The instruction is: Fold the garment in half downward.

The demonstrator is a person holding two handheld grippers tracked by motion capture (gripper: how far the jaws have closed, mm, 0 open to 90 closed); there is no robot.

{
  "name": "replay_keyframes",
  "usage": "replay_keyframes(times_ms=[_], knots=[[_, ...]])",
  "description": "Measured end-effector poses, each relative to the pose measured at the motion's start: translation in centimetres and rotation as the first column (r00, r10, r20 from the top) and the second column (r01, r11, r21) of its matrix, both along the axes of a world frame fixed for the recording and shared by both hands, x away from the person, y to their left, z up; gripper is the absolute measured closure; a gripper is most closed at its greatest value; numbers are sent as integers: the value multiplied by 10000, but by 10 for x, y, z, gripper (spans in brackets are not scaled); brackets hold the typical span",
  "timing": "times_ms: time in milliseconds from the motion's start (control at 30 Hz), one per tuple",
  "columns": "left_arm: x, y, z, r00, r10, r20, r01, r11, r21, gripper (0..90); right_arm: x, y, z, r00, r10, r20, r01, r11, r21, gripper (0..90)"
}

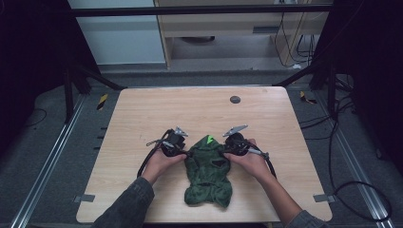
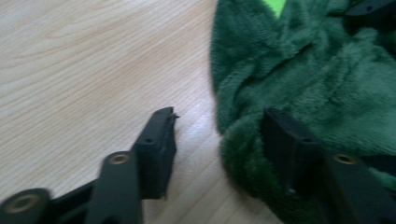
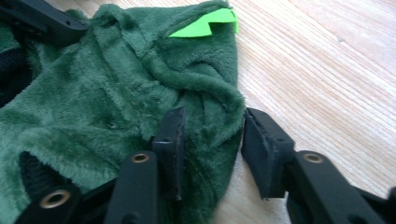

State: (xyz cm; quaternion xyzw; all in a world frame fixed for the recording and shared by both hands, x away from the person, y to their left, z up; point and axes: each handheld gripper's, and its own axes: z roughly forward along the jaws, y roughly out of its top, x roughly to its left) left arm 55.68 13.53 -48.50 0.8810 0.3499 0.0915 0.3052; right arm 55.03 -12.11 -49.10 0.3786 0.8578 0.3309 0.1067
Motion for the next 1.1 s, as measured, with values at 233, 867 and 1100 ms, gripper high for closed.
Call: replay_keyframes(times_ms=[233,867,1100], knots=[[-3,-2,0,9991,-372,-195,367,9991,-234,727,-1,3,1,9991,309,-276,-308,9995,56,773],[-5,0,24,9981,-589,-167,586,9981,-179,823,-2,3,32,9966,822,-12,-822,9966,-39,850],[-3,1,38,9982,-592,116,594,9981,-177,823,2,3,51,9948,984,264,-982,9951,-99,850]])
